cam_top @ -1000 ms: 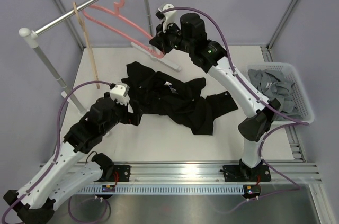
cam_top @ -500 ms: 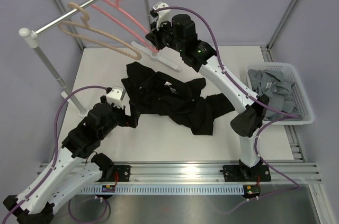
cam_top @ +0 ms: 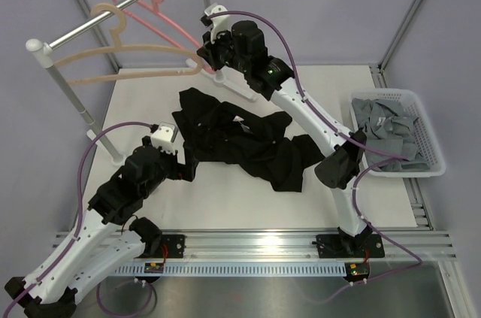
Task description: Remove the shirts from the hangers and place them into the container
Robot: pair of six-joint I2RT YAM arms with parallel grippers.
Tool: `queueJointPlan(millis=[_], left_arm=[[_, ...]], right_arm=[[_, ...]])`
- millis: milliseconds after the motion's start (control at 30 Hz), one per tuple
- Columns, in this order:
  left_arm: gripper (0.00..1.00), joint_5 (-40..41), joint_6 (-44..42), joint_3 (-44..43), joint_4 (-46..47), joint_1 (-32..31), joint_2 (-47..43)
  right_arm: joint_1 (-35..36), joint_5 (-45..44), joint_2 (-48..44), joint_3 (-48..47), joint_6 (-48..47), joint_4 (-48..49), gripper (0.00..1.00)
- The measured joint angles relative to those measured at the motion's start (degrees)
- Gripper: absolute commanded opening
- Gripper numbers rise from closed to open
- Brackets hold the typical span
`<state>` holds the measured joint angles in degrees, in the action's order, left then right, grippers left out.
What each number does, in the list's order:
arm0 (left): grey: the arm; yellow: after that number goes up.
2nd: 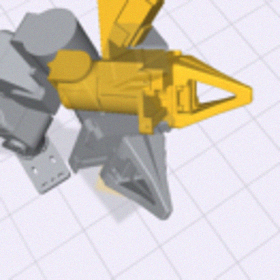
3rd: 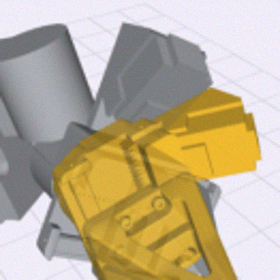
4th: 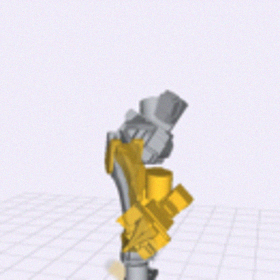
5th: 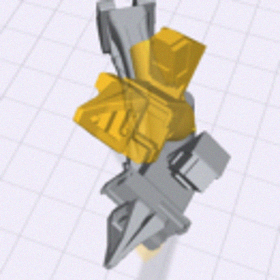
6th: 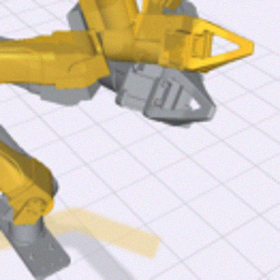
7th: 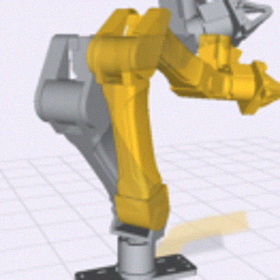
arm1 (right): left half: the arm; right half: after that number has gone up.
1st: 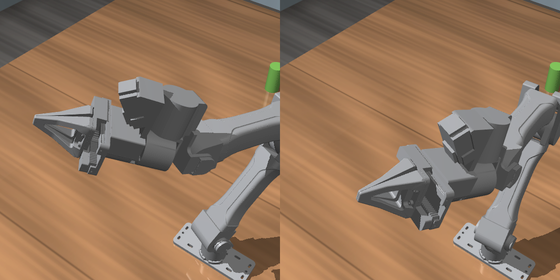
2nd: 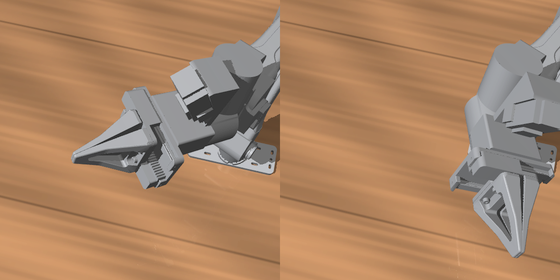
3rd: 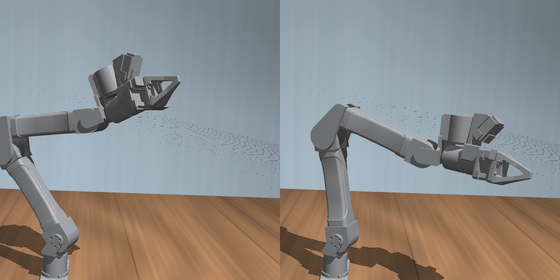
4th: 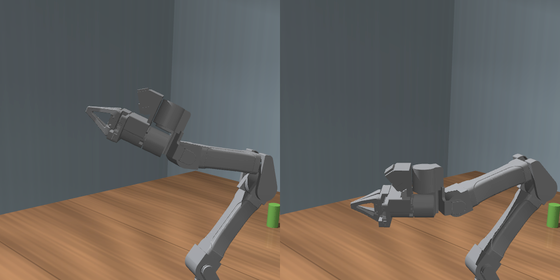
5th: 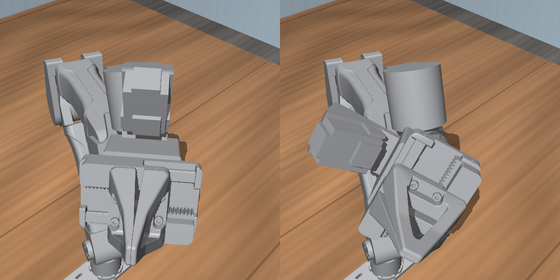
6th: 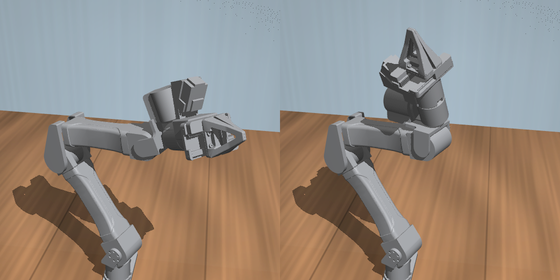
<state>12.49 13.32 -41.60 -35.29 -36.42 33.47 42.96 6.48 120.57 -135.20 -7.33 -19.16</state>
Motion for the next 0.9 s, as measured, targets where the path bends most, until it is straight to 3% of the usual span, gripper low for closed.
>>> queueJointPlan(millis=[167, 200, 267, 300, 433, 533, 700, 900], left_arm=[[0.99, 0.0, 0.0, 0.0, 0.0, 0.0, 0.0], [0.99, 0.0, 0.0, 0.0, 0.0, 0.0, 0.0], [0.99, 0.0, 0.0, 0.0, 0.0, 0.0, 0.0], [0.99, 0.0, 0.0, 0.0, 0.0, 0.0, 0.0], [0.99, 0.0, 0.0, 0.0, 0.0, 0.0, 0.0], [0.99, 0.0, 0.0, 0.0, 0.0, 0.0, 0.0], [0.99, 0.0, 0.0, 0.0, 0.0, 0.0, 0.1], [0.99, -0.7, 3.1, -0.2, 0.4, 0.0, 4.3]], right_arm=[[0.0, 0.0, 0.4, 2.1, 0.1, -0.7, 0.14], [0.0, 0.0, 0.3, 2.9, 0.1, 0.0, 0.23], [0.1, -0.1, -0.7, 4.9, 0.2, 0.4, 0.30], [0.1, -0.4, -1.5, 6.3, 0.3, 0.2, 0.40], [0.1, -1.2, -5.3, 10.5, 0.3, -0.7, 0.63], [0.1, -1.6, -9.3, 12.9, 0.6, -1.3, 0.74], [0.2, -4.7, -21.7, 22.7, 1.8, -1.7, 0.82], [0.2, -12.9, -42.2, 45.2, 7.3, 0.7, 0.88]])
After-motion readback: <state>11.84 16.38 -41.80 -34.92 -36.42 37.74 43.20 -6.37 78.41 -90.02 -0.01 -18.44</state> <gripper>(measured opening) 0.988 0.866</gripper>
